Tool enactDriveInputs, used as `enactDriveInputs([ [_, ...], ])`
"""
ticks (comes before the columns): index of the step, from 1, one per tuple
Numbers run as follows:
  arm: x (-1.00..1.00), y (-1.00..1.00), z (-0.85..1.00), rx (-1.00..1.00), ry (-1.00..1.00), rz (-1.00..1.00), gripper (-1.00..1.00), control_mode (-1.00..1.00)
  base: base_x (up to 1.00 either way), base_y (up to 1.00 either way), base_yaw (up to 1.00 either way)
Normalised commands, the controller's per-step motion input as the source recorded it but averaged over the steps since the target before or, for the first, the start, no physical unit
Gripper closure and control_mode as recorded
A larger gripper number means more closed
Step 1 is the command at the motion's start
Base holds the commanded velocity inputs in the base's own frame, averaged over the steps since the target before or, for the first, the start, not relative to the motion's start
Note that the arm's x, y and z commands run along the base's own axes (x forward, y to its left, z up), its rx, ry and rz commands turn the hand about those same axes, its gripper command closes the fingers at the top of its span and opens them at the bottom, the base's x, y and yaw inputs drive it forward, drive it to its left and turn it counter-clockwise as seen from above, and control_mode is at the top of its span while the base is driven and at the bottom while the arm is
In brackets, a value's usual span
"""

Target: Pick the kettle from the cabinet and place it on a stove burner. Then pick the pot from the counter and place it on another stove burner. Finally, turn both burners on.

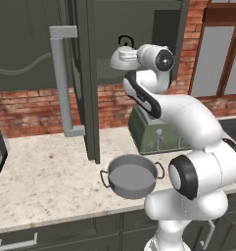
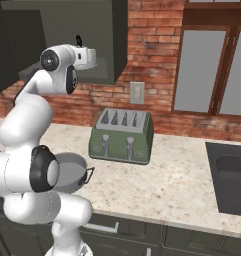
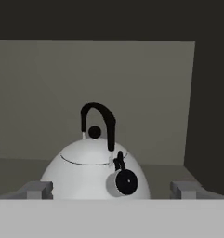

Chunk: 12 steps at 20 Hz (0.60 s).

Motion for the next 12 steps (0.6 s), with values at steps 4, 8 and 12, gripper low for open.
enactDriveInputs([
  [4, 0.13, 0.03, 0.00, 0.00, 0.07, 0.04, -1.00, -1.00, 0.00, 0.00, 0.00],
  [8, 0.09, 0.00, 0.01, 0.00, 0.07, 0.04, -1.00, -1.00, 0.00, 0.00, 0.00],
  [12, 0.15, 0.00, 0.07, 0.00, 0.07, 0.03, -1.00, -1.00, 0.00, 0.00, 0.00],
])
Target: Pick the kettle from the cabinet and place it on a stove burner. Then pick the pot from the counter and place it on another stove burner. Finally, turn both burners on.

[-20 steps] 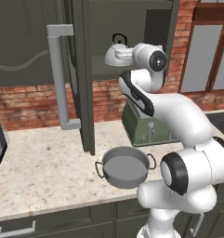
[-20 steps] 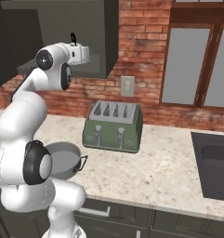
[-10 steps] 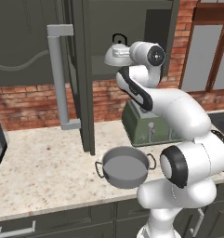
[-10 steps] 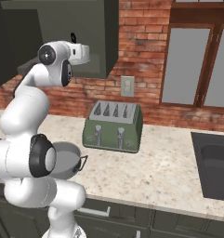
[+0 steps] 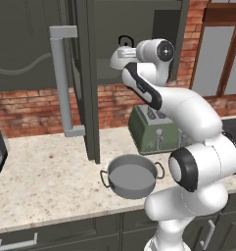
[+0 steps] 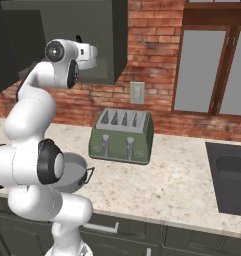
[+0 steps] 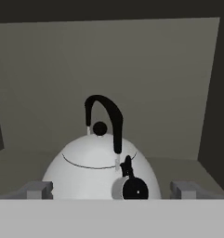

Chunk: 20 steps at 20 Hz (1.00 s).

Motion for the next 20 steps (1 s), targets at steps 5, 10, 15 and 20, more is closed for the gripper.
enactDriveInputs([
  [5, 0.02, 0.00, 0.07, -0.01, 0.03, 0.03, -1.00, -1.00, 0.00, 0.00, 0.00],
  [10, 0.01, 0.00, 0.01, -0.01, 0.02, 0.02, -1.00, -1.00, 0.00, 0.00, 0.00],
  [15, 0.01, 0.00, 0.00, 0.00, 0.04, 0.01, -1.00, -1.00, 0.00, 0.00, 0.00],
  [20, 0.09, 0.00, 0.02, 0.00, 0.08, 0.02, -1.00, -1.00, 0.00, 0.00, 0.00],
])
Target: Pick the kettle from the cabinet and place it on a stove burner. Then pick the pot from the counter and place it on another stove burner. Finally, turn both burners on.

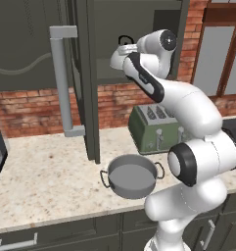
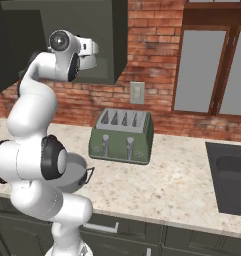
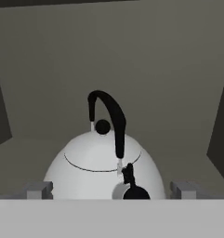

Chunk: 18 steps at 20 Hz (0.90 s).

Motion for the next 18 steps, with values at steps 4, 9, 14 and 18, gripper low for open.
enactDriveInputs([
  [4, 0.05, 0.00, 0.09, 0.00, 0.07, 0.02, -1.00, -1.00, 0.00, 0.00, 0.00],
  [9, 0.01, 0.00, 0.12, -0.01, 0.05, 0.01, -1.00, -1.00, 0.00, 0.00, 0.00],
  [14, 0.06, 0.00, 0.10, -0.01, 0.06, 0.01, -1.00, -1.00, 0.00, 0.00, 0.00],
  [18, 0.12, 0.00, 0.03, -0.02, 0.04, 0.01, -1.00, -1.00, 0.00, 0.00, 0.00],
])
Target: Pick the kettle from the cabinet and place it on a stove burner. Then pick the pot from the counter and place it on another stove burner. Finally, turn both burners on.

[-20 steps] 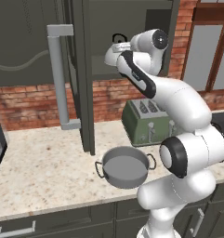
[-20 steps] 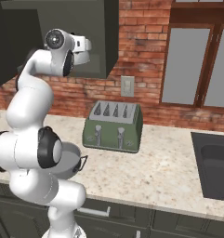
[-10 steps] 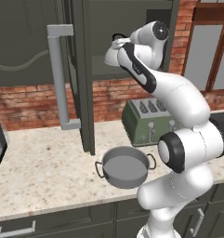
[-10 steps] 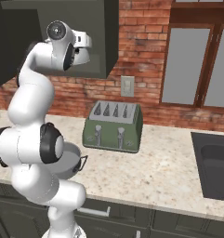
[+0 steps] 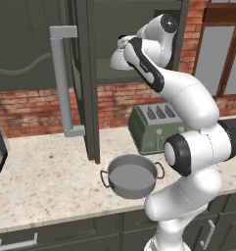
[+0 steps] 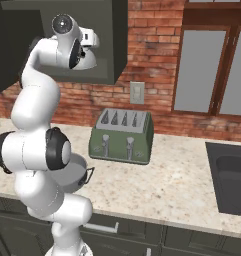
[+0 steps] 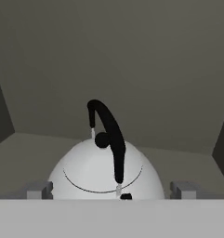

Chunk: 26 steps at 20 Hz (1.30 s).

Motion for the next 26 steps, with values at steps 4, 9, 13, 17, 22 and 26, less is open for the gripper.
enactDriveInputs([
  [4, 0.11, 0.00, 0.00, -0.06, 0.00, 0.00, -1.00, -1.00, 0.00, 0.00, 0.00],
  [9, 0.07, 0.00, -0.01, -0.06, 0.00, 0.00, -1.00, -1.00, 0.00, 0.00, 0.00],
  [13, 0.18, 0.00, 0.00, -0.04, 0.00, 0.00, -1.00, -1.00, 0.00, 0.00, 0.00],
  [17, 0.22, 0.00, 0.00, -0.03, 0.00, 0.00, -1.00, -1.00, 0.00, 0.00, 0.00],
  [22, 0.13, 0.00, 0.00, -0.02, 0.00, 0.00, -1.00, -1.00, 0.00, 0.00, 0.00],
  [26, 0.00, 0.00, 0.00, 0.00, 0.00, 0.00, -1.00, -1.00, 0.00, 0.00, 0.00],
])
